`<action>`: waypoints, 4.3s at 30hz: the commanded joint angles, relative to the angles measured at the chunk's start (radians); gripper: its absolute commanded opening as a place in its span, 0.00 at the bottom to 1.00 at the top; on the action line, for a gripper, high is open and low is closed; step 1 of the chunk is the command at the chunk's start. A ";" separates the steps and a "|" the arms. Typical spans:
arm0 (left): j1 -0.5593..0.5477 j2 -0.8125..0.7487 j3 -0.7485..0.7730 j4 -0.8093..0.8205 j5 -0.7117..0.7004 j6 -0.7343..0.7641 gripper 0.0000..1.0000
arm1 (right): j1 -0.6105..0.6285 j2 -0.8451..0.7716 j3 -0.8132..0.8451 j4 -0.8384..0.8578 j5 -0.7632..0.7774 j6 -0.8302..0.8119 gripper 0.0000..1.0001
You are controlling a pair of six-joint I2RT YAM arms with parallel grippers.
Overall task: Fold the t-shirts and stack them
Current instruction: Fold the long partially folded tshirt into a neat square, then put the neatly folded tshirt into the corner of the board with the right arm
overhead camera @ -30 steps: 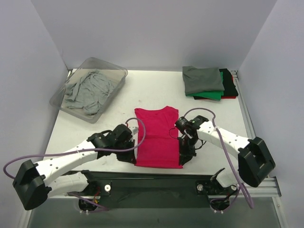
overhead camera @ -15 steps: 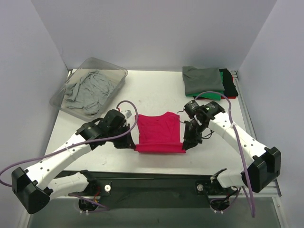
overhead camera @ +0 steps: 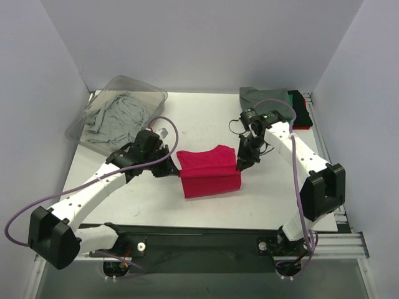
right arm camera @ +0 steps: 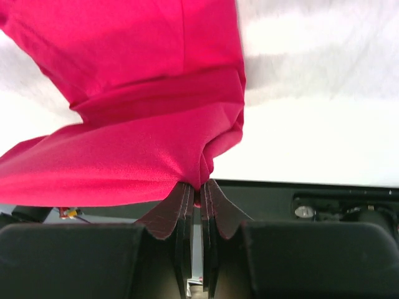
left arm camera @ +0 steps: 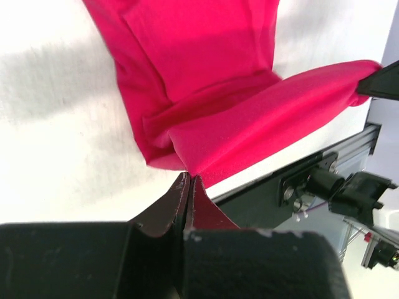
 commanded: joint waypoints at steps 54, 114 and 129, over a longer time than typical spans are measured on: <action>0.319 0.586 0.298 0.347 0.213 0.193 0.72 | -0.148 0.565 0.653 0.075 -0.012 -0.187 0.65; 0.245 0.740 0.045 0.589 0.257 0.112 0.17 | -0.145 0.541 -0.049 0.719 -0.408 -0.227 0.43; 0.214 0.630 0.064 0.572 0.248 0.106 0.54 | -0.137 0.439 -0.015 0.688 -0.362 -0.220 0.00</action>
